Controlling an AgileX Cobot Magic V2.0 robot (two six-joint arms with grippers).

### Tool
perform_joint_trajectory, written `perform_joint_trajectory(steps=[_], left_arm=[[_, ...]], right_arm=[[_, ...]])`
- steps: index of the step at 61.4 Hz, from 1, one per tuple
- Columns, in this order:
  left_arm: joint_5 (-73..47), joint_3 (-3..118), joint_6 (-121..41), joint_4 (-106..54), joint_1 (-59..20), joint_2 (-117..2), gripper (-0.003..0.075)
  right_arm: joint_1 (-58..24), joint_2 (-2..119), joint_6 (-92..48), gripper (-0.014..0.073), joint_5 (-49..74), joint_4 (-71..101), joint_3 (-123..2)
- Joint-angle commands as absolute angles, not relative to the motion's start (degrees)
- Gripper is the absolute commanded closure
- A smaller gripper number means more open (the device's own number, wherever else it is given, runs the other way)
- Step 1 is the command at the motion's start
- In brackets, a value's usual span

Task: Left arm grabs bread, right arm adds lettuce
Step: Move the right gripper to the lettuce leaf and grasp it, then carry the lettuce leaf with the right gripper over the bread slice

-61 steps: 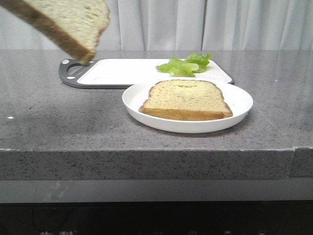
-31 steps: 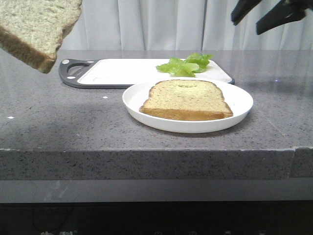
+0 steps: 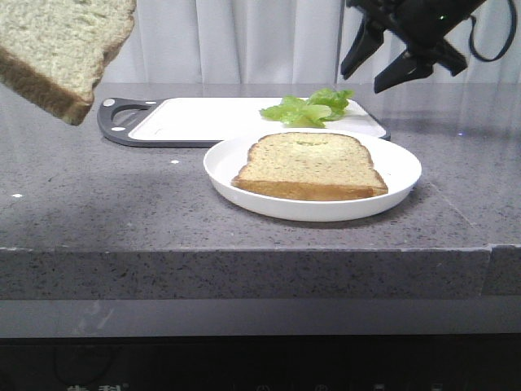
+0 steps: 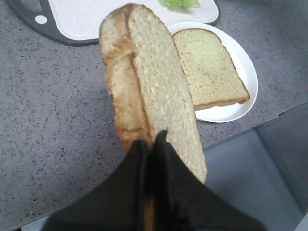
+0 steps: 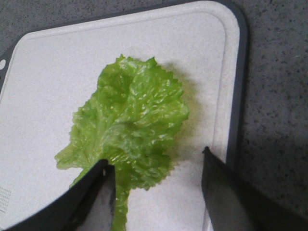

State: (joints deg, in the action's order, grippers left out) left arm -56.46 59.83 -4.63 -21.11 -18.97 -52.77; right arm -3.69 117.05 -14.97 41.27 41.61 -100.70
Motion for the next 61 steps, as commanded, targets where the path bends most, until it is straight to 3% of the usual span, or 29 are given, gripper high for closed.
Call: perform_joint_trajectory(steps=[1, 20, 26, 46, 52, 61], left_arm=[[-52.6, 61.5, -4.8, -22.9, -18.8, -52.2, 0.0741], [-52.6, 61.5, -4.8, -22.9, -18.8, -52.2, 0.0741], [-52.6, 61.5, -4.8, -22.9, -18.8, -52.2, 0.0741], [-52.6, 61.5, -4.8, -22.9, -18.8, -52.2, 0.0741], [-52.6, 61.5, -4.8, -22.9, -18.8, -52.2, 0.0741], [-52.6, 61.5, -4.8, -22.9, -18.8, -52.2, 0.0741]], right_arm=[[-3.5, 115.6, -16.0, 0.0167, 40.8, 44.6, -104.3], [-3.8, 119.9, -22.1, 0.0188, 43.5, 54.5, -107.1], [-3.8, 120.1, -22.4, 0.0269, 43.3, 55.6, -107.1], [-3.8, 120.5, -22.5, 0.065, 43.0, 57.2, -107.1], [-3.8, 119.9, -23.1, 0.0715, 43.4, 59.6, -107.1], [-3.7, 116.9, -24.6, 0.071, 46.3, 61.1, -107.1]])
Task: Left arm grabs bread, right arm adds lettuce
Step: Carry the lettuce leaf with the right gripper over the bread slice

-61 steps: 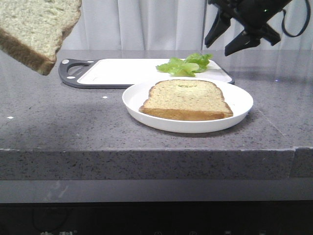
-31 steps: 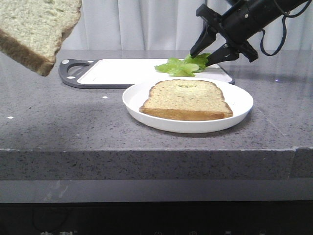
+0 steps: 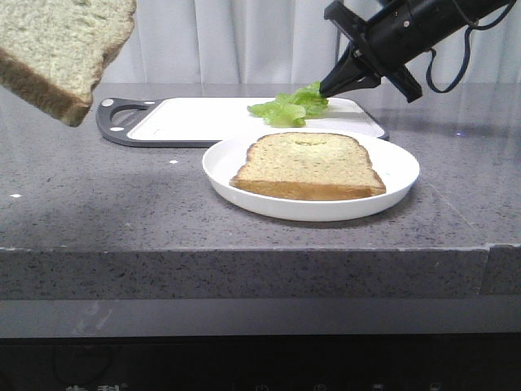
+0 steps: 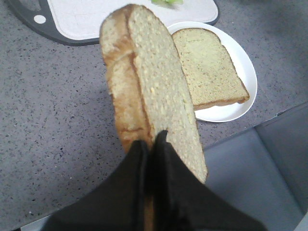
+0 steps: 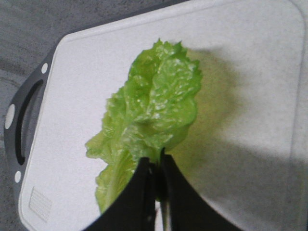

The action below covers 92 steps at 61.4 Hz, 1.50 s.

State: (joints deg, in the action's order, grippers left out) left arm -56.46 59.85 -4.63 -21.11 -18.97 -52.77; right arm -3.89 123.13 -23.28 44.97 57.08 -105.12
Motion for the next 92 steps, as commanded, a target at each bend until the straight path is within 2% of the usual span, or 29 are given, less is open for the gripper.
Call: perform_joint_trajectory(steps=[1, 17, 34, 48, 60, 70, 92], left_arm=[[-52.6, 61.5, -4.8, -22.9, -18.8, -52.2, 0.0741], [-52.6, 61.5, -4.8, -22.9, -18.8, -52.2, 0.0741], [-52.6, 61.5, -4.8, -22.9, -18.8, -52.2, 0.0741], [-52.6, 61.5, -4.8, -22.8, -18.8, -52.2, 0.0741], [-52.6, 61.5, -4.8, -22.6, -18.8, -52.2, 0.0741], [-52.6, 61.5, -4.8, -22.6, -18.8, -52.2, 0.0741], [-52.6, 61.5, -4.8, -22.6, -18.8, -52.2, 0.0741]], right_arm=[[-3.7, 116.2, -24.6, 0.071, 46.9, 61.1, -107.1], [-3.6, 104.5, -25.1, 0.071, 49.8, 61.6, -101.6], [-3.6, 88.3, -36.4, 0.071, 49.9, 68.9, -82.5], [-3.6, 80.1, -47.9, 0.071, 52.3, 80.1, -66.5], [-3.6, 78.8, -55.9, 0.071, 55.6, 86.8, -57.5], [-3.6, 78.8, -59.4, 0.071, 53.7, 87.9, -53.1], [-3.6, 82.6, -60.8, 0.071, 52.0, 88.8, -51.9]])
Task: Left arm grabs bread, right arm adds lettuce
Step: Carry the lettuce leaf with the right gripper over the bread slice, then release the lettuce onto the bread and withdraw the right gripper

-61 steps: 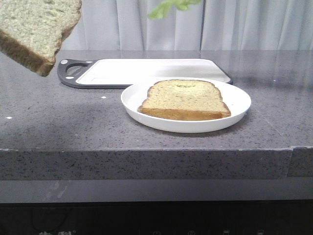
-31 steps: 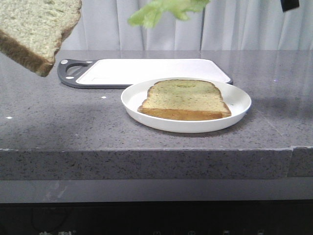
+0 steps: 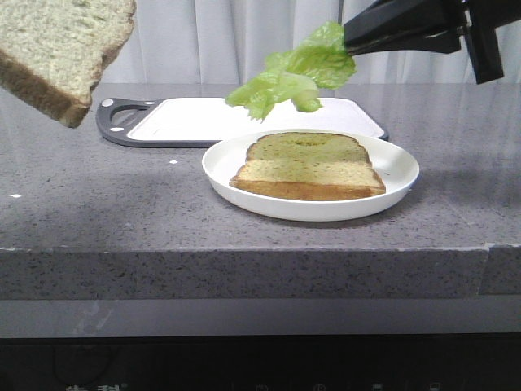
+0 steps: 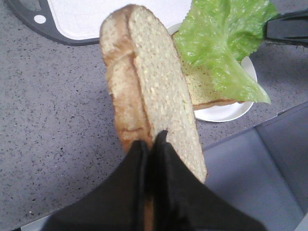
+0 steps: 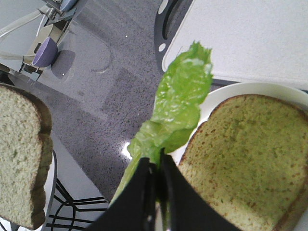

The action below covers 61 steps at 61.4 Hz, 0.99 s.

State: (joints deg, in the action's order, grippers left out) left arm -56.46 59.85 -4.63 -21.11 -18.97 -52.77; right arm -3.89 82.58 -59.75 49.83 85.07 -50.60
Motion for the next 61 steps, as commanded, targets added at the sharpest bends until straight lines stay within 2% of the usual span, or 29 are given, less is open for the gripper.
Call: perform_joint_trajectory(steps=[1, 17, 22, 32, 37, 49, 61], left_arm=[[-52.6, 61.5, -4.8, -22.6, -18.8, -52.2, 0.0741], [-52.6, 61.4, -4.8, -22.5, -18.8, -52.2, 0.0741], [-52.6, 61.4, -4.8, -22.5, -18.8, -52.2, 0.0741], [-52.6, 61.4, -4.8, -22.5, -18.8, -52.2, 0.0741], [-52.6, 61.4, -4.8, -22.5, -18.8, -52.2, 0.0741], [-52.6, 61.4, -4.8, -22.5, -18.8, -52.2, 0.0741], [-51.5, 61.2, -4.8, -22.9, -18.8, -52.2, 0.0741]], right_arm=[[-3.6, 82.9, -60.8, 0.071, 52.1, 88.8, -51.9], [-3.6, 86.9, -60.8, 0.0698, 53.4, 88.3, -51.9], [-3.6, 86.9, -60.8, 0.0609, 52.7, 87.6, -51.9], [-3.6, 86.9, -60.8, 0.0277, 51.5, 85.0, -51.9], [-3.6, 86.5, -60.7, 0.0188, 51.3, 83.6, -51.9], [-3.6, 82.3, -56.6, 0.0178, 49.0, 75.4, -52.4], [-3.6, 73.8, -46.3, 0.0178, 45.5, 59.2, -52.4]])
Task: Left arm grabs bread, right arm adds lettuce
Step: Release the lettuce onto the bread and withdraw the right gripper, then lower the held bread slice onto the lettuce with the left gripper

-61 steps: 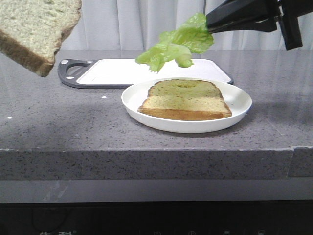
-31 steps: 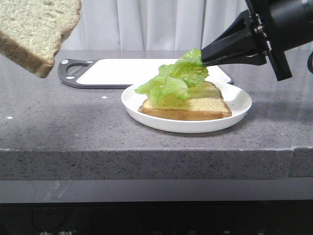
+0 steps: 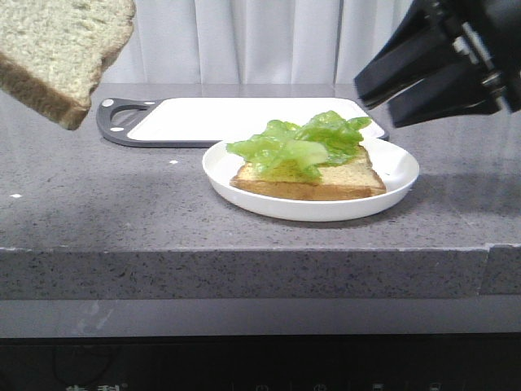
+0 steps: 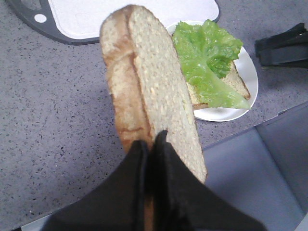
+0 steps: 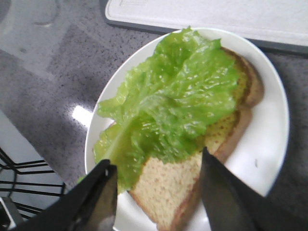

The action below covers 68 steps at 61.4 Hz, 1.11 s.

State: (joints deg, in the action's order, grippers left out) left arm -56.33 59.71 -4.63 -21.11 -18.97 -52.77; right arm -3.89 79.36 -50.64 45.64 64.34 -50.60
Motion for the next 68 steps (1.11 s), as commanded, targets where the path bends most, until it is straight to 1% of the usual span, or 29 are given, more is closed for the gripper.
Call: perform_joint_trajectory(steps=[1, 10, 18, 33, 42, 54, 68], left_arm=[[-51.2, 61.2, -4.8, -22.9, -18.8, -52.2, 0.0741], [-47.4, 61.1, -6.1, -26.3, -18.8, -54.0, 0.0741], [-46.1, 61.1, -16.7, -39.8, -18.8, -58.2, 0.0741], [-47.8, 61.1, -39.5, -70.2, -18.8, -69.8, 0.0741], [-51.5, 62.4, -47.3, -81.1, -18.8, -77.5, 0.0741], [-58.3, 65.7, -50.1, -87.7, -18.8, -87.4, 0.0741], [-58.7, 67.0, -50.1, -87.4, -18.8, -94.8, 0.0741]], right_arm=[[-3.6, 72.6, -44.8, 0.0178, 45.5, 58.0, -52.4], [-3.6, 64.4, -33.3, 0.0178, 47.7, 45.1, -52.4], [-3.6, 57.8, -26.9, 0.0178, 52.0, 36.8, -52.3], [-3.6, 49.3, -25.4, 0.0178, 54.7, 34.0, -52.3], [-3.6, 48.1, -25.4, 0.0178, 54.9, 33.6, -52.2], [-3.6, 47.9, -25.4, 0.0178, 55.4, 33.6, -52.1], [-3.6, 47.9, -25.4, 0.0178, 55.4, 33.2, -52.1]])
